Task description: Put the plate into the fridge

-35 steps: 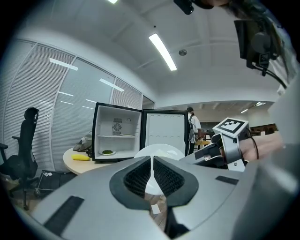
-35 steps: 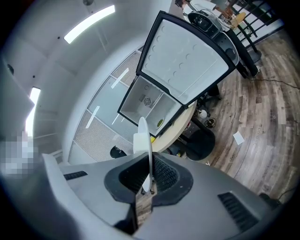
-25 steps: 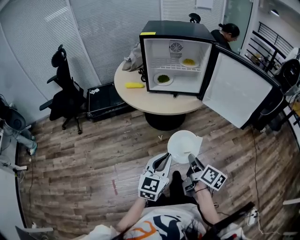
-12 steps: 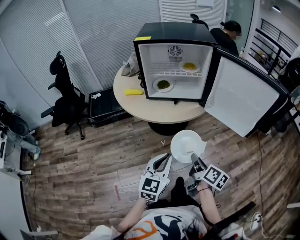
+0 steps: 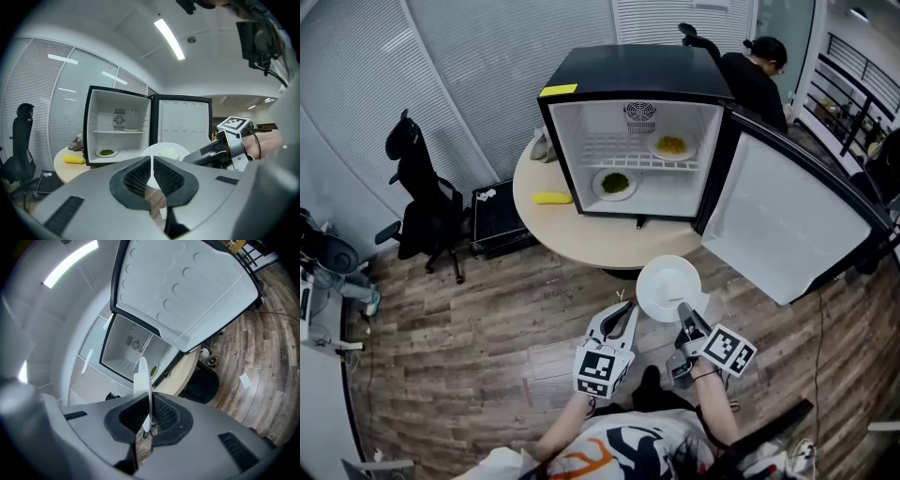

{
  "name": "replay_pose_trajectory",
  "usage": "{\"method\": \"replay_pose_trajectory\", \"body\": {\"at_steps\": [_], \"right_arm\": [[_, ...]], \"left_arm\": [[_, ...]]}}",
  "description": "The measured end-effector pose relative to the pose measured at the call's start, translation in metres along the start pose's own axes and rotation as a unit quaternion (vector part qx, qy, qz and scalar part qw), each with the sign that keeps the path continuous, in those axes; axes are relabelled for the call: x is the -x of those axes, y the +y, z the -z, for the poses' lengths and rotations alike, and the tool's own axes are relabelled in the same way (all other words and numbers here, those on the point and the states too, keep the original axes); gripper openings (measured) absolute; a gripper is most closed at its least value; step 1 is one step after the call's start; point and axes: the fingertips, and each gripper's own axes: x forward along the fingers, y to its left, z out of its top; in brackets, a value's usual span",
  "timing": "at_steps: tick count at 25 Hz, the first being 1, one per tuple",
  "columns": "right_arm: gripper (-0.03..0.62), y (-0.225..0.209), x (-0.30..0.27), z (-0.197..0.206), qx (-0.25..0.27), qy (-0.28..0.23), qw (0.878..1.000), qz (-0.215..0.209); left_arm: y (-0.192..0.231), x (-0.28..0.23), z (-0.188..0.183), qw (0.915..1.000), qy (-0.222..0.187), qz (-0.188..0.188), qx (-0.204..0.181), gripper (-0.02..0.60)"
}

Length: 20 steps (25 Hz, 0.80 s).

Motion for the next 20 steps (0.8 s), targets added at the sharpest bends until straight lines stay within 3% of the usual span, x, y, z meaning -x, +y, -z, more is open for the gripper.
{"method": "replay_pose_trajectory", "body": {"at_steps": [8,20], "right_arm": [[0.023,-0.01,-0.035,-0.036,0.004,0.026,1.0,-0.012],[0.023,-0.017,-0.056,-0.046,-0.005,0.045,0.999,-0.025]], "left_arm": [[0.007,-0.046,-0.008,0.9996,0.001,-0.024,0.013,0.025],[0.014,-0.074,-0.014,0.9994,0.014,-0.031,-0.004,0.025]]}}
